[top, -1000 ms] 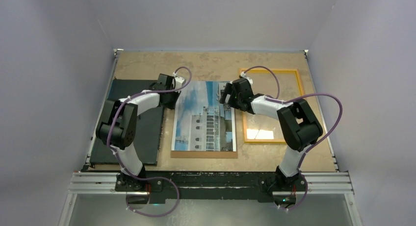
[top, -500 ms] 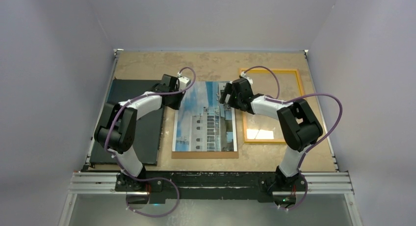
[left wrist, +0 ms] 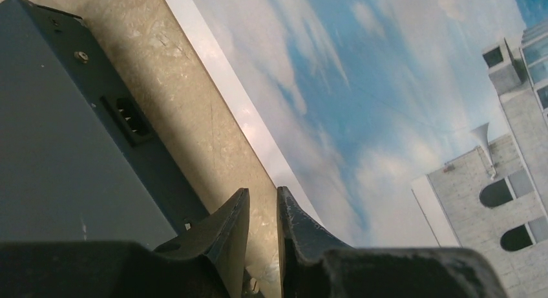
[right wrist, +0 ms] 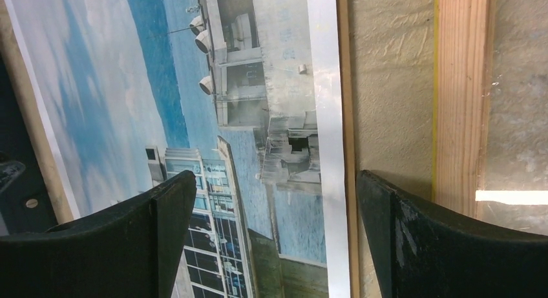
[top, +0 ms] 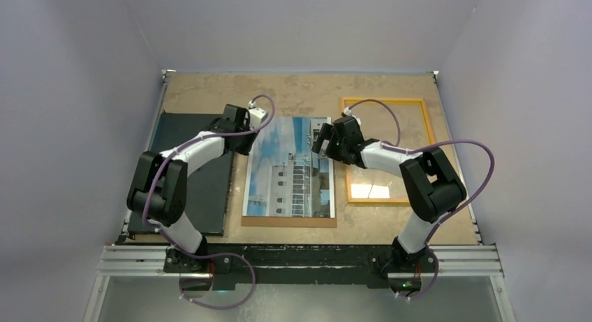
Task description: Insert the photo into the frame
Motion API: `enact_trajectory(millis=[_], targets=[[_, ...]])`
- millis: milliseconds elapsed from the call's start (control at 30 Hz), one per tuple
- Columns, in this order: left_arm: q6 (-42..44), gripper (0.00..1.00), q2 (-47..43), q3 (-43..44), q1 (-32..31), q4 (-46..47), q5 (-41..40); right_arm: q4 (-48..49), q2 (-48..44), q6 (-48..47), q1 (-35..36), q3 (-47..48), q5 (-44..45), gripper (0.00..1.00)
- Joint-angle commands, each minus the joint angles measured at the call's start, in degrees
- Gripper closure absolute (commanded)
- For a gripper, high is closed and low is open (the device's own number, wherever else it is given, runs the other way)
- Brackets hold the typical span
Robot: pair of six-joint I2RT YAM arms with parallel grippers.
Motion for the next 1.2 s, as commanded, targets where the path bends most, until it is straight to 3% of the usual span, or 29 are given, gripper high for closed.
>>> enact_trajectory(millis=[0, 333, 933, 1167], targets=[[3.82, 0.79, -2.49, -3.03, -0.04, -1.65, 1.62, -6.23, -0.03, 1.13, 0.56, -3.73, -2.85, 0.03], [7.96, 0.81, -4.14, -8.68, -2.86, -1.69, -0.30, -5.68, -3.80, 1.62, 0.99, -10.07, -4.88, 0.01], [3.79, 0.84, -1.22, -8.30, -7.21, 0.55, 4.47, -1.65, -2.61, 3.14, 1.57, -11.93, -10.99, 0.01], [7.20, 0.71, -8.24, 0.51, -5.82, -10.63, 4.82, -3.25, -2.64, 3.06, 1.55, -11.79, -8.85, 0.01]])
